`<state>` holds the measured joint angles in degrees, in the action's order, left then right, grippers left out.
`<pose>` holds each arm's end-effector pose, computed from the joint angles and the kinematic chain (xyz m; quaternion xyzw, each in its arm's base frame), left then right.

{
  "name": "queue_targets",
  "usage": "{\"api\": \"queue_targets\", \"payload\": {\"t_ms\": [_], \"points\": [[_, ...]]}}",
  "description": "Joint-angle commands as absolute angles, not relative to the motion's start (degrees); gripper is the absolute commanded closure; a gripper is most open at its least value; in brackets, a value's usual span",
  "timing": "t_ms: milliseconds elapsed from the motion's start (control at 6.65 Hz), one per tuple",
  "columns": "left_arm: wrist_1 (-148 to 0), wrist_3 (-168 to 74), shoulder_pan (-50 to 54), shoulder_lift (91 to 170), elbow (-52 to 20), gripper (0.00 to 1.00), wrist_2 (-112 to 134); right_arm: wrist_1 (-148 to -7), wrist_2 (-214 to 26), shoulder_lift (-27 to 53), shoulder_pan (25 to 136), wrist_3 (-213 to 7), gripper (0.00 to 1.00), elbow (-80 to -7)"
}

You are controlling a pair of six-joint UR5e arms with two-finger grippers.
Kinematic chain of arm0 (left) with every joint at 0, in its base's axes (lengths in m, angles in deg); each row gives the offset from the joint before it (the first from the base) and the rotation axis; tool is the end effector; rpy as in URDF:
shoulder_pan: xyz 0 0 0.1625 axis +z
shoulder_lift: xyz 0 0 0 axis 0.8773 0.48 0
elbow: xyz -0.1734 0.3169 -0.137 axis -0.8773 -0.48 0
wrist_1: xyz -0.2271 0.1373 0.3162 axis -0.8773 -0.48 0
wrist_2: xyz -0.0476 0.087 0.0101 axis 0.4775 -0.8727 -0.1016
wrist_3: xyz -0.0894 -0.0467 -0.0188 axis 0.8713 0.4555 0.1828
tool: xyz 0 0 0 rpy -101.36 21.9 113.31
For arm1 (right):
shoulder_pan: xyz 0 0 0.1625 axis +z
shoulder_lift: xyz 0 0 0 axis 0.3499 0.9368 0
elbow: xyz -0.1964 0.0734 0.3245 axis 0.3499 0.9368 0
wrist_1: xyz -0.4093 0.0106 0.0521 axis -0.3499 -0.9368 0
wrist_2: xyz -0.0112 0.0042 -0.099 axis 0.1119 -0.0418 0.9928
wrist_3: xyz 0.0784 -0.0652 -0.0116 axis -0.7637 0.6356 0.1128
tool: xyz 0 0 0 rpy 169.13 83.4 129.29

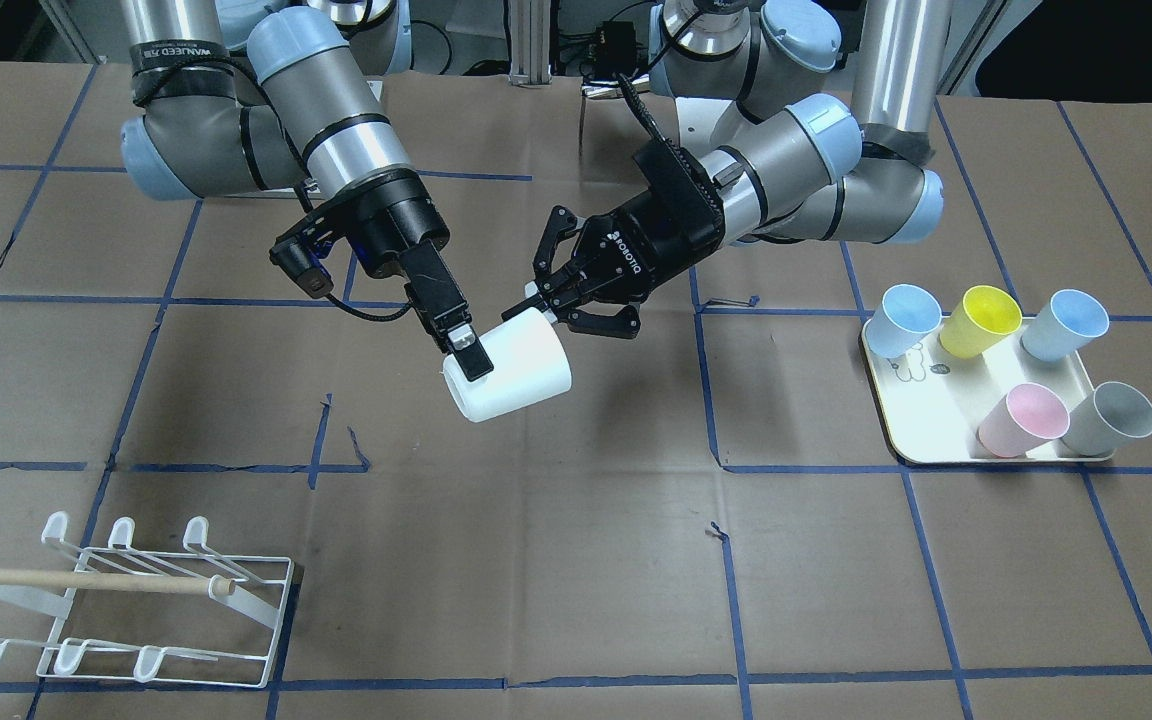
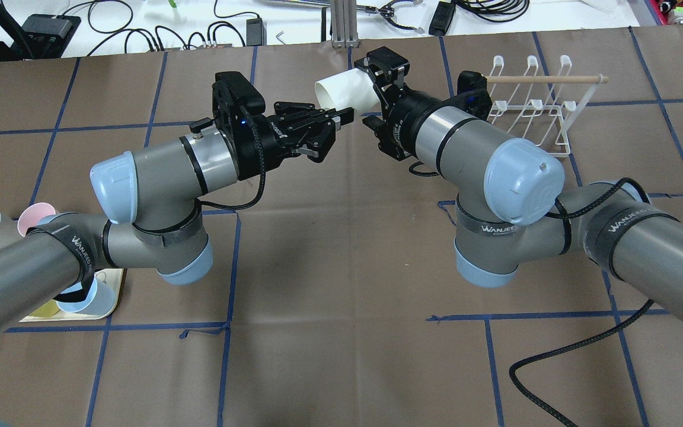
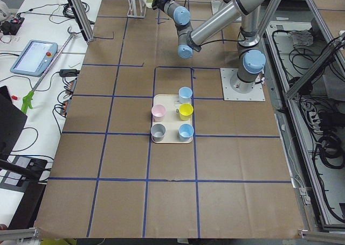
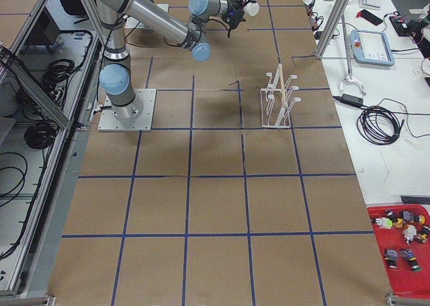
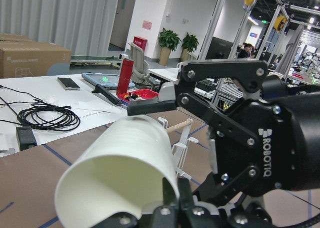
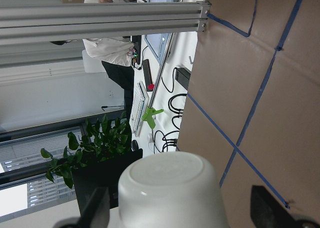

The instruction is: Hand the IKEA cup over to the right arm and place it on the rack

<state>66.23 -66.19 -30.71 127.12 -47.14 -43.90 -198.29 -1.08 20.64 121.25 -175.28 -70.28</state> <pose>-0.2352 -0.4525 0.3100 -0.3001 -0.7218 0.4884 0.3878 0.2594 -0.4608 0.3297 0.4473 0.7032 -0.2311 0.5021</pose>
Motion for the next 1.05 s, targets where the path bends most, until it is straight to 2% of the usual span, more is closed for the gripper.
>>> {"api": "queue_targets", "payload": {"t_ms": [0, 902], "points": [[66.23, -66.17, -30.71, 127.11, -47.11, 0.97, -43.90, -198.21, -1.06, 20.39, 121.29, -175.35, 0.00, -69.72], [66.15, -66.17, -30.71, 127.11, -47.02, 0.96, -43.90, -196.98, -0.97, 19.16, 121.38, -175.17, 0.02, -68.75]]}}
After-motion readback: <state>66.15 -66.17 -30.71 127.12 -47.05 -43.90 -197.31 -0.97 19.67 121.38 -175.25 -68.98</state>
